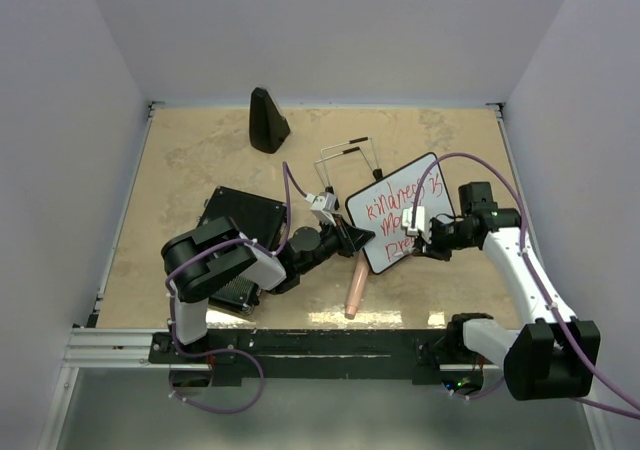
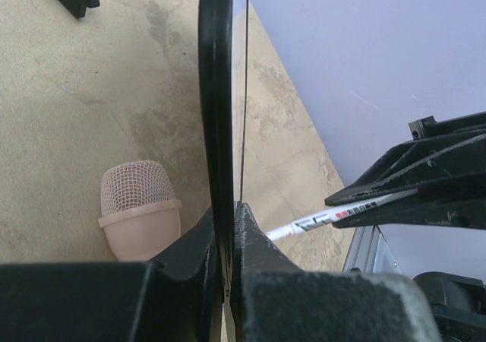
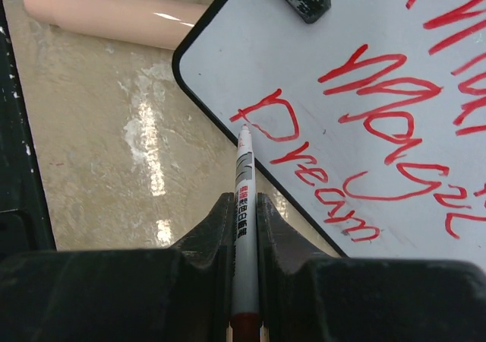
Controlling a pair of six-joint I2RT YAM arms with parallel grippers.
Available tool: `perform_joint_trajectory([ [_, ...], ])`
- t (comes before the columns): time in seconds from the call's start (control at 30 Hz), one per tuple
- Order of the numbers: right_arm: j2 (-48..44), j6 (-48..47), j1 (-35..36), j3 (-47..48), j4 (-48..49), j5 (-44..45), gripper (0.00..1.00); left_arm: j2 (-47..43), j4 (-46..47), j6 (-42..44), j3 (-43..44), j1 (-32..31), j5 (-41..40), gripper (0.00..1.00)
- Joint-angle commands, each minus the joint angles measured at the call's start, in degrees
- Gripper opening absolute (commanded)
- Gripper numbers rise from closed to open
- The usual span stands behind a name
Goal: Write a sentence on the whiteboard
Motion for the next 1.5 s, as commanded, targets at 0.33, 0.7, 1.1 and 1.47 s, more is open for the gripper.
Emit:
perform_joint_trajectory([
  [0.33,0.14,6.14,6.17,-0.99,5.85,0.64,0.0,-0.62,4.52,1.39,1.08,-0.16,1.15,0.0],
  [0.7,-0.73,7.46,7.05,-1.52,6.2,3.28,0.0,-0.71,4.79,1.48,0.65,-0.16,1.06,0.0],
  [1.1,0.32,8.25,7.14,-1.7,6.55,4.69,0.0,-1.15,4.88,1.39,0.38,-0.16,1.06,0.0],
  [1.47,0.93,11.41,7.14,-2.14,8.92,7.59,0.0,-1.06,4.79,1.39,0.47,-0.25,1.06,0.0],
])
